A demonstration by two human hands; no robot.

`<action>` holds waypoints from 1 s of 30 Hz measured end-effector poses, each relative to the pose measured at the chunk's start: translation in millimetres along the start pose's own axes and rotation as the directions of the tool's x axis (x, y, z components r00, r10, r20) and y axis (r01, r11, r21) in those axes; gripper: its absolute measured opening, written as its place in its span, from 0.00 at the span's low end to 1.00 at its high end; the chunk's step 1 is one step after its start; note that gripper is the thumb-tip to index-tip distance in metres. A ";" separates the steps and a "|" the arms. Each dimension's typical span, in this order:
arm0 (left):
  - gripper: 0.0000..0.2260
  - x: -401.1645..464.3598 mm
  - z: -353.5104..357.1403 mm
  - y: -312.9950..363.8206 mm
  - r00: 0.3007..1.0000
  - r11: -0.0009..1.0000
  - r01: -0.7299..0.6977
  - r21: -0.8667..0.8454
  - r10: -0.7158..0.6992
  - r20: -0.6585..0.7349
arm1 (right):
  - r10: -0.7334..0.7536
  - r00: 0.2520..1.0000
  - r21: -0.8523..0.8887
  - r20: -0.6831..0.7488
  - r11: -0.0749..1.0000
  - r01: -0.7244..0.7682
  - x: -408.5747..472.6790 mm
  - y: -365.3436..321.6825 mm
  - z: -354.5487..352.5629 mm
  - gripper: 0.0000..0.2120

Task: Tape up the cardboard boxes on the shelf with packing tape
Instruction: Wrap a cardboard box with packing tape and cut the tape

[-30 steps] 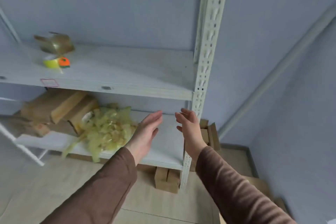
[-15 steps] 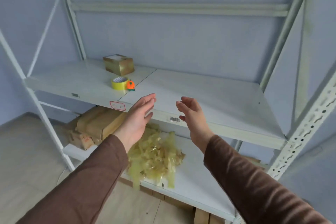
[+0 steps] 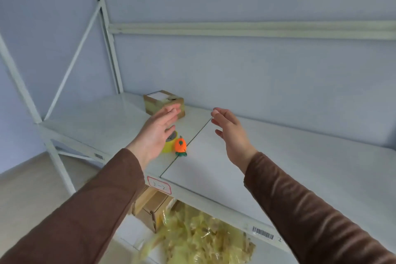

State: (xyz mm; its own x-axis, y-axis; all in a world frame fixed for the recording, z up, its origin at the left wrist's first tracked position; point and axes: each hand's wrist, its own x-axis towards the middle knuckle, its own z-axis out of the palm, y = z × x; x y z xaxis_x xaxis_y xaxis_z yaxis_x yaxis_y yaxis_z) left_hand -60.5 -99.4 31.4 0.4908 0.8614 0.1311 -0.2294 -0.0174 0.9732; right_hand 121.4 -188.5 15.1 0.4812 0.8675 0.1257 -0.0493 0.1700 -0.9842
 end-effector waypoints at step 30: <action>0.06 330.7 -219.8 -59.1 0.964 0.960 0.268 0.081 -0.267 -0.017 | 0.338 0.924 -0.008 -0.178 0.939 -0.345 233.9 90.7 186.9 0.23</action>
State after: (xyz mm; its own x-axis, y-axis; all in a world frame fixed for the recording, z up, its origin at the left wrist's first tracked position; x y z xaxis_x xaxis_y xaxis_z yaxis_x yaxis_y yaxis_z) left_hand -69.3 298.1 -24.4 0.5197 0.8433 -0.1368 -0.0205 0.1724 0.9848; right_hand 66.0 117.2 -21.5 0.5840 0.7758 -0.2388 -0.2057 -0.1432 -0.9681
